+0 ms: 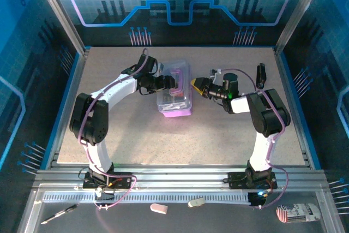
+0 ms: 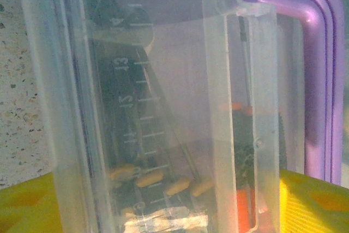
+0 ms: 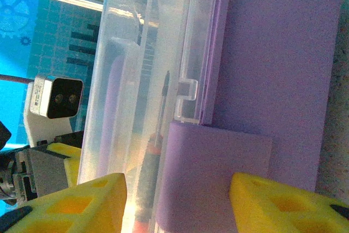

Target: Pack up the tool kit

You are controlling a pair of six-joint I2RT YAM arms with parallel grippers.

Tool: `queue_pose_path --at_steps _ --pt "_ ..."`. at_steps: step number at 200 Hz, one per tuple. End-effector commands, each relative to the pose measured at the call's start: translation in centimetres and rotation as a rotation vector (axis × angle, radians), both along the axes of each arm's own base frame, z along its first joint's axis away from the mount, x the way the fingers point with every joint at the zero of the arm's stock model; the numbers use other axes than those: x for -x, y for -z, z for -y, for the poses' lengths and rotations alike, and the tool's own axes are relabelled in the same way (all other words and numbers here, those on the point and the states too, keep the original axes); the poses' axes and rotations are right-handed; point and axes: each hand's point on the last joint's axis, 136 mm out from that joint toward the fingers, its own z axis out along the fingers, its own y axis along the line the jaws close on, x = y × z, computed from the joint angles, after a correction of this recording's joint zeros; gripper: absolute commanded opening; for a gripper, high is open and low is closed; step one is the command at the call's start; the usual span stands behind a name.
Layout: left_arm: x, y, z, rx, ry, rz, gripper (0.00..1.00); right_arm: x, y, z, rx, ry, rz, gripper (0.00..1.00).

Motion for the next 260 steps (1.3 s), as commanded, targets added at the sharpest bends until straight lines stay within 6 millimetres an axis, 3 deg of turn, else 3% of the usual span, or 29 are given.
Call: queue_pose_path --at_steps 1,26,48,74,108,159,260 --pt "5.1 7.1 -1.9 -0.155 0.038 -0.258 0.75 0.1 -1.8 -0.9 -0.001 -0.03 0.045 0.54" --pt "5.1 6.8 -1.9 -0.154 0.046 -0.25 0.75 -0.2 -2.4 0.5 0.009 -0.016 0.058 0.59" --pt "5.3 6.8 -1.8 -0.14 0.055 -0.248 0.75 -0.4 -1.5 1.7 0.021 -0.014 0.031 0.65" --pt "5.4 7.1 -1.9 -0.117 0.053 -0.254 0.75 0.1 -0.4 1.2 0.015 -0.041 0.008 0.7" --pt "5.4 7.1 -1.6 -0.095 0.056 -0.255 0.75 0.1 1.8 0.8 -0.01 -0.043 -0.04 0.7" --pt "5.2 6.7 -1.3 -0.078 0.063 -0.252 0.75 -0.4 2.6 0.2 -0.069 -0.054 -0.052 0.7" --pt "5.2 6.5 -1.2 -0.072 0.068 -0.254 0.75 0.2 -0.5 -1.3 -0.19 -0.117 -0.005 0.67"
